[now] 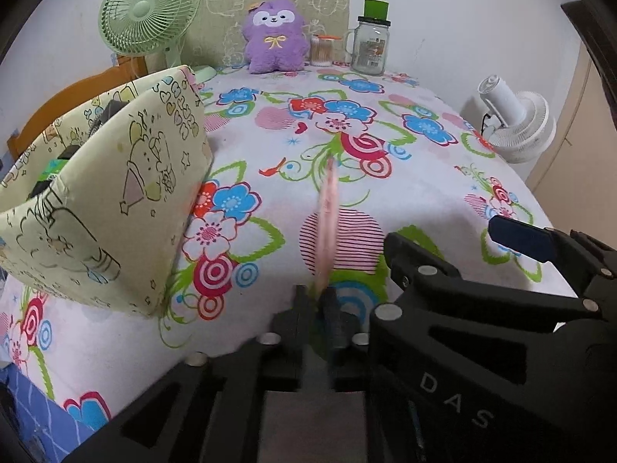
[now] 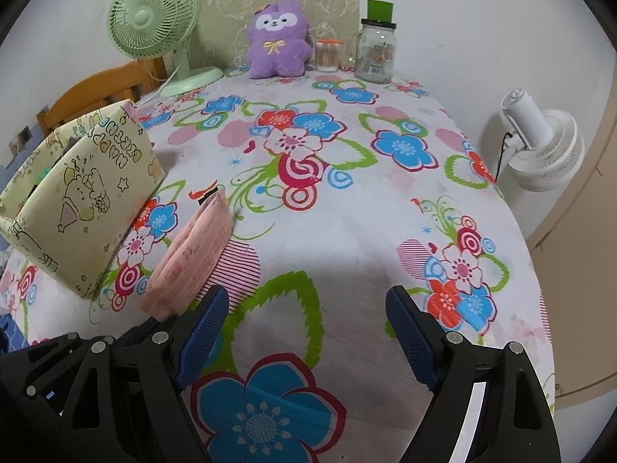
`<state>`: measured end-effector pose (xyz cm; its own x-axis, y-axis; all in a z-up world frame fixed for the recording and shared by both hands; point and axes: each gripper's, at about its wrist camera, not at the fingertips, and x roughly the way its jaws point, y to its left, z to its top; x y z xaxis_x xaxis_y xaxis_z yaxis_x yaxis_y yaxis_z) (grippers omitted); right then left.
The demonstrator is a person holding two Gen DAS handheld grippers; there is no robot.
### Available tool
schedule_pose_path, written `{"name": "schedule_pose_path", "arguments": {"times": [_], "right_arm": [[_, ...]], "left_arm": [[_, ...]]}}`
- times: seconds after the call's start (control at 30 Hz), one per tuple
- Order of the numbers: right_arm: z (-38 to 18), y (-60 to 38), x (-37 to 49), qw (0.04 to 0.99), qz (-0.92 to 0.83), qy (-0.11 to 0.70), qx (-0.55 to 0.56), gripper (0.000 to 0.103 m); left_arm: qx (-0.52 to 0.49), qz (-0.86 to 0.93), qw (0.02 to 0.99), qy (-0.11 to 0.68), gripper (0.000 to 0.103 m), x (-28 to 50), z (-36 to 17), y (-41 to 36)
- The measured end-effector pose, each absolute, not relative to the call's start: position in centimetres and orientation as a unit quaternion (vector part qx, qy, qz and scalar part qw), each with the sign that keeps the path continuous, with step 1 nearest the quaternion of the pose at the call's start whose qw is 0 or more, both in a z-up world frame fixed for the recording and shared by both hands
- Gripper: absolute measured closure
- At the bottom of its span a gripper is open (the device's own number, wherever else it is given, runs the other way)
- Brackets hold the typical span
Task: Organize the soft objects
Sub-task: 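Lift the pink wet-wipe pack with the left tool and turn it flat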
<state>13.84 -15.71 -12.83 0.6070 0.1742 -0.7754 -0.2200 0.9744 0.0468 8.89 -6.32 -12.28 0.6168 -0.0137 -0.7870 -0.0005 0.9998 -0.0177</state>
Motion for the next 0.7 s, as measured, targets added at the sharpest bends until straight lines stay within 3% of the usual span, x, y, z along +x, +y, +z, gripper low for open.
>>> {"name": "schedule_pose_path", "arguments": {"times": [0.03, 0.13, 0.33, 0.7], "right_arm": [[-12.9, -15.6, 14.0, 0.895, 0.109, 0.431, -0.030, 0.017], [-13.2, -15.2, 14.4, 0.892, 0.108, 0.436, -0.045, 0.017], [-13.2, -15.0, 15.1, 0.891, 0.118, 0.436, -0.040, 0.017], [-13.4, -16.2, 16.6, 0.890, 0.108, 0.444, -0.016, 0.017]], "left_arm": [[-0.010, -0.002, 0.899, 0.438, 0.074, 9.0, -12.3, -6.2], [-0.006, -0.003, 0.898, 0.439, 0.068, 9.5, -12.3, -6.0], [0.009, -0.010, 0.899, 0.438, 0.061, 10.7, -12.4, -6.5], [0.020, -0.039, 0.900, 0.434, 0.062, 12.4, -12.4, -7.8]]}}
